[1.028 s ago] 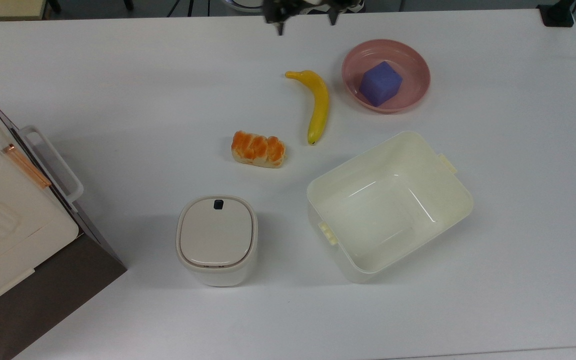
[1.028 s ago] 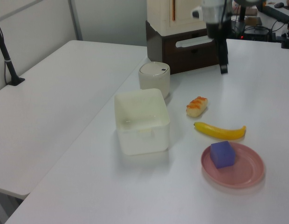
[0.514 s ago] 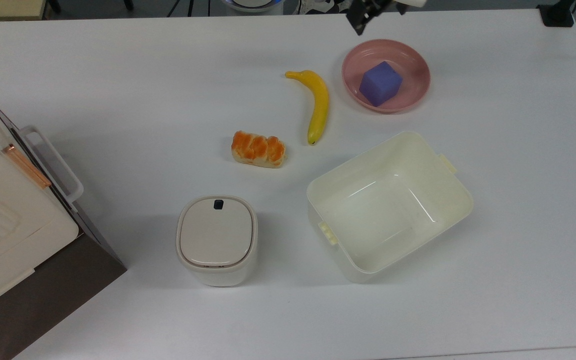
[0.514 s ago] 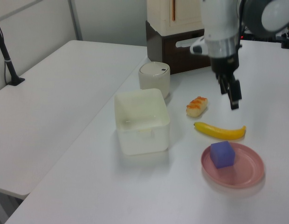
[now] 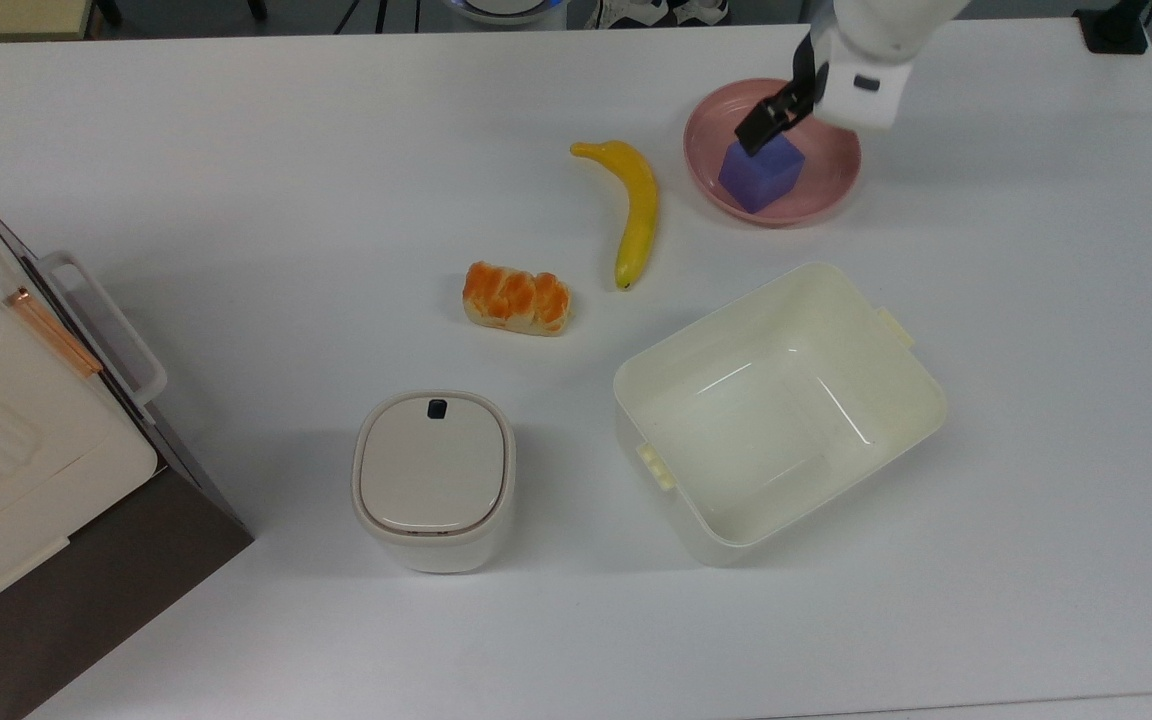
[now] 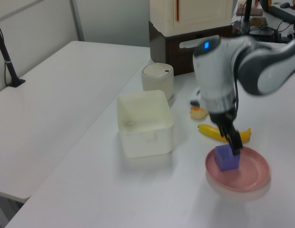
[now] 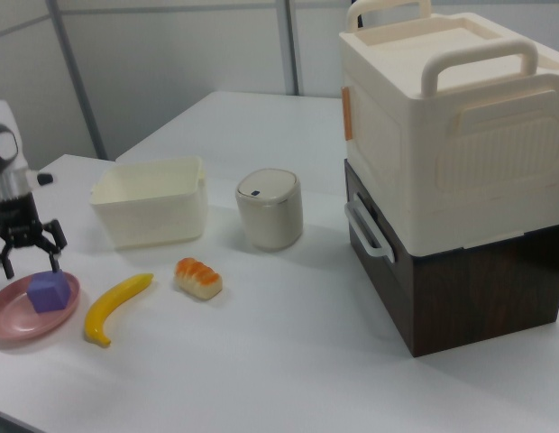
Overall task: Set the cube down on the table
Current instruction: 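Lower the gripper and grasp the purple cube on the plate, then lift the cube off the plate and set it on the table beside it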
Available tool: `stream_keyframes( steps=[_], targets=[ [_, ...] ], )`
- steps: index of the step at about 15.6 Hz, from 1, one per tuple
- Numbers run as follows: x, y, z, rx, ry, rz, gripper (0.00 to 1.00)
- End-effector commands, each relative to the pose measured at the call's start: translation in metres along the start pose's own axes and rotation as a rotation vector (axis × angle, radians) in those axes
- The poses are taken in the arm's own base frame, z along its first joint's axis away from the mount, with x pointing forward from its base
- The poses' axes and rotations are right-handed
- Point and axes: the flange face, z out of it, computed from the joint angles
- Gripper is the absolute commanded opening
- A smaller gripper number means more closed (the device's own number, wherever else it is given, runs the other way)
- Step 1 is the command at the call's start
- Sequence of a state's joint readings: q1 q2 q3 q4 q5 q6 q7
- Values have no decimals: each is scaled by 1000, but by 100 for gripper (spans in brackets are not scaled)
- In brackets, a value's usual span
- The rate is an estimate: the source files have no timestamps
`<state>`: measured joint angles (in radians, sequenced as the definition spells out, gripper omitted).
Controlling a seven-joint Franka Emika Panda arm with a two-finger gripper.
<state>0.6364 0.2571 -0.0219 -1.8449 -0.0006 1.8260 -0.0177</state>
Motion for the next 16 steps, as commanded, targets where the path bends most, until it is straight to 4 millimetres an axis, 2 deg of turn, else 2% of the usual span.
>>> stream_keyframes(
  steps=[1, 2, 5, 7, 9, 10, 13, 16],
  targets=[
    [10, 0, 37, -57, -33, -26, 93],
    [11, 3, 38, -71, -33, -28, 85],
    [12, 6, 37, -81, -30, -35, 40],
    [11, 7, 33, -84, -31, -35, 17],
    [7, 8, 26, -84, -36, -31, 12],
    [4, 10, 15, -82, -39, -28, 12],
    [-5, 42, -16, -68, -33, 8, 13],
    [-14, 87, -24, -56, -22, 51, 14]
  ],
)
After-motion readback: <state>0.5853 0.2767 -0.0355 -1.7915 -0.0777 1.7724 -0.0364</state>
